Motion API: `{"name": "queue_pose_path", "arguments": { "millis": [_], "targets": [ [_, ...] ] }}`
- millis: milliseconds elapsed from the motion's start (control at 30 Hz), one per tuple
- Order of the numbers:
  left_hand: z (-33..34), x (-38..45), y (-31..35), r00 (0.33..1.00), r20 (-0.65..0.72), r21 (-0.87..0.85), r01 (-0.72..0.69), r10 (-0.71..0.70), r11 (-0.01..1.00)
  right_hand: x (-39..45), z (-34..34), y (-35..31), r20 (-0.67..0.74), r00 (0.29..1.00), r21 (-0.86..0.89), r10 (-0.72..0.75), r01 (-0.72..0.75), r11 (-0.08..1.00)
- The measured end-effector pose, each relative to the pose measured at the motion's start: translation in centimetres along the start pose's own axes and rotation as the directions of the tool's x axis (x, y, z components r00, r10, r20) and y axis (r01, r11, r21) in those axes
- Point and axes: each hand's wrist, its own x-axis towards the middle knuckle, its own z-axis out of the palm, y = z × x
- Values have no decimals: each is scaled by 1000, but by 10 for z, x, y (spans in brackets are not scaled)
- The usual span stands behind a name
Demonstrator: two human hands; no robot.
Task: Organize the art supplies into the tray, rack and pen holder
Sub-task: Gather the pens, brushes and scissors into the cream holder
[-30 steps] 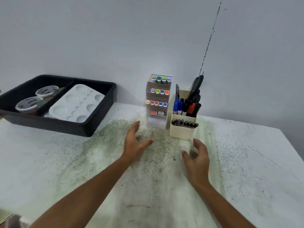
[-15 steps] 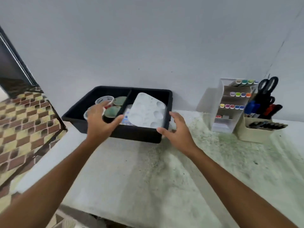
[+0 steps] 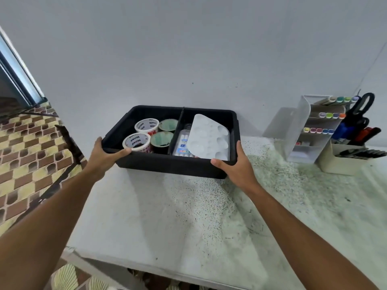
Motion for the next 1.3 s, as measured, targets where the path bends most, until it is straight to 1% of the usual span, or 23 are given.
{"name": "queue_pose_path", "arguments": {
  "millis": [200,333,667,867,1067,1300],
  "targets": [
    [15,-24,4,999,29,-27,-43,44,999,-6,-28,7,-34,999,22,-24,25,999],
    [38,-42,9,997,10,-6,-76,76,997,-14,-56,20,-61,998,25,-8,9,1000],
    [87,-77,29,994,11,-7,-108,108,994,-32,-109,39,-87,996,2,12,-12,1000],
    [101,-87,35,993,15,4,-117,116,993,-38,-125,44,-104,995,-13,6,-8,1000],
    [107,-89,39,995,38,-5,-96,96,995,-37,-135,47,-106,994,-44,6,-11,999],
    [109,-88,44,995,51,11,-89,89,996,-33,-137,47,-107,994,-33,3,-6,999]
  ]
}}
